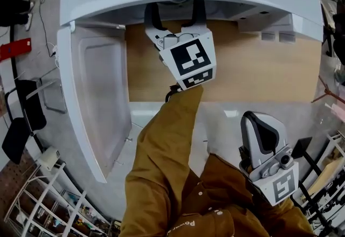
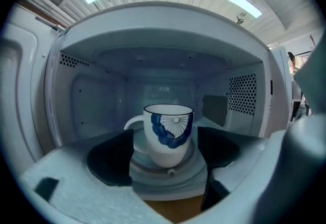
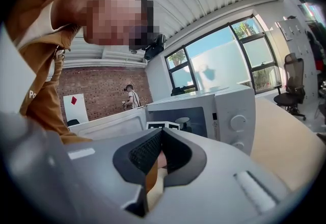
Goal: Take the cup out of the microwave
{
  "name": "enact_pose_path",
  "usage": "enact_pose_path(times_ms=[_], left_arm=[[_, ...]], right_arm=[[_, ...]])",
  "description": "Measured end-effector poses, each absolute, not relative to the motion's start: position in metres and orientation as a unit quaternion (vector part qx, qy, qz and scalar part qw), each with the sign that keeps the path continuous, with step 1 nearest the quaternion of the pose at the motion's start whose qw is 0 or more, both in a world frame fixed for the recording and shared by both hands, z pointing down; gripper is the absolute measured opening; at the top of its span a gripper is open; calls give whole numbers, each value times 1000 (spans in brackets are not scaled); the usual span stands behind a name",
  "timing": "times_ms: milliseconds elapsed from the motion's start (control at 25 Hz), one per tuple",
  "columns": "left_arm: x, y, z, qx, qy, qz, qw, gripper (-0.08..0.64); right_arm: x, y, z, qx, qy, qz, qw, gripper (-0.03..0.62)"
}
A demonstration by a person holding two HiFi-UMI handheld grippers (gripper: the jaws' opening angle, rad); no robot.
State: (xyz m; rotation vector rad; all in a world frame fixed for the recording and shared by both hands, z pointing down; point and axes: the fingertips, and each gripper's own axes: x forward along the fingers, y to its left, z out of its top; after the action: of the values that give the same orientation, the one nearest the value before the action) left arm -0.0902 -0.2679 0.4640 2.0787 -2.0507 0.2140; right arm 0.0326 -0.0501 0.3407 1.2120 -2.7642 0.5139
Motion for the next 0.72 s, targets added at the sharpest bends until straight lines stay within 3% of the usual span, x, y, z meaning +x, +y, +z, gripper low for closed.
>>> enact_pose_path(times_ms=[720], left_arm=[[-89, -299, 468, 702, -702, 96, 79, 373]], right_arm=[[57, -67, 377, 455, -872, 174, 50, 6]])
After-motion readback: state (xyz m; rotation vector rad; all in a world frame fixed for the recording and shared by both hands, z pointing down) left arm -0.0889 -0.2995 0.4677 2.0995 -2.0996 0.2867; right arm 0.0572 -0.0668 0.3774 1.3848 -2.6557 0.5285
